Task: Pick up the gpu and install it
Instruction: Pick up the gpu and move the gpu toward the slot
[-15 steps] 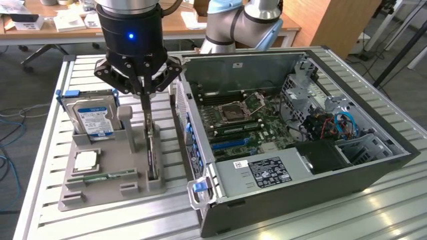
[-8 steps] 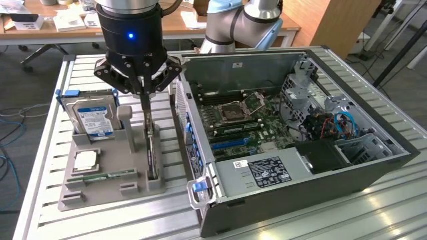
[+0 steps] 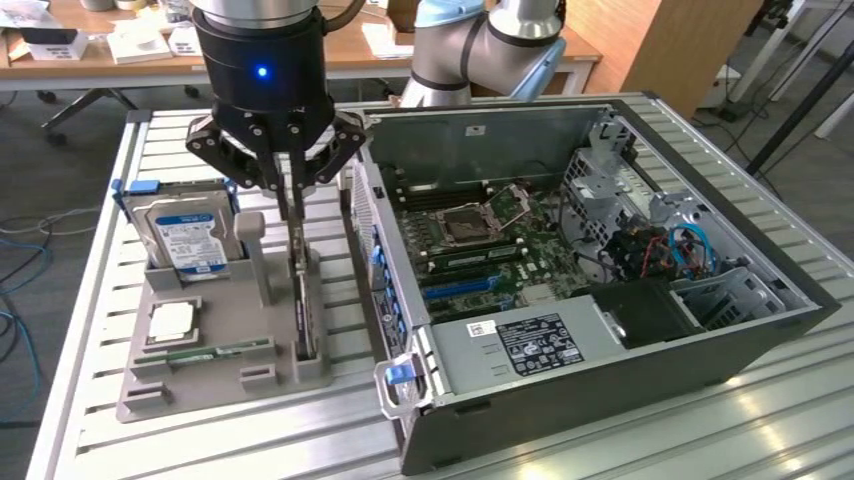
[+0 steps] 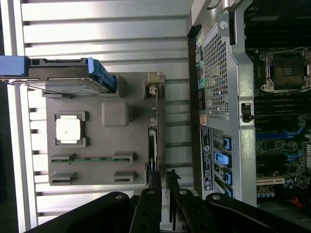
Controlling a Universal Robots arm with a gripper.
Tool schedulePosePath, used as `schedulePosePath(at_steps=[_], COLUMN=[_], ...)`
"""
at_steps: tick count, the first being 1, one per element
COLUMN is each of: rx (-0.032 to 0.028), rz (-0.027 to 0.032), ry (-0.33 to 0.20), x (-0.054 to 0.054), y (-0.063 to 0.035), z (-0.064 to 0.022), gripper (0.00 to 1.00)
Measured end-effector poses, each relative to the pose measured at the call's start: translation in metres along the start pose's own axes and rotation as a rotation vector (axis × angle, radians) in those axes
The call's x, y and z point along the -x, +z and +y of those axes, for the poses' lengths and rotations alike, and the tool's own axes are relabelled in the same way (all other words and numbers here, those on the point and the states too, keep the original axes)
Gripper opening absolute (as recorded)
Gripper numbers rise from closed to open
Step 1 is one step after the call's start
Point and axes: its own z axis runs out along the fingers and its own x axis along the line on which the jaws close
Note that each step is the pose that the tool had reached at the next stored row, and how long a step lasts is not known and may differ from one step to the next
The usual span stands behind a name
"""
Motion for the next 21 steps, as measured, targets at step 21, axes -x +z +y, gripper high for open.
schedulePosePath(at_steps=[21], rx=[0.0015], rz=[0.0001], ry=[0.000], x=[0.000], y=[0.0198], z=[-0.0010], gripper=[0.41])
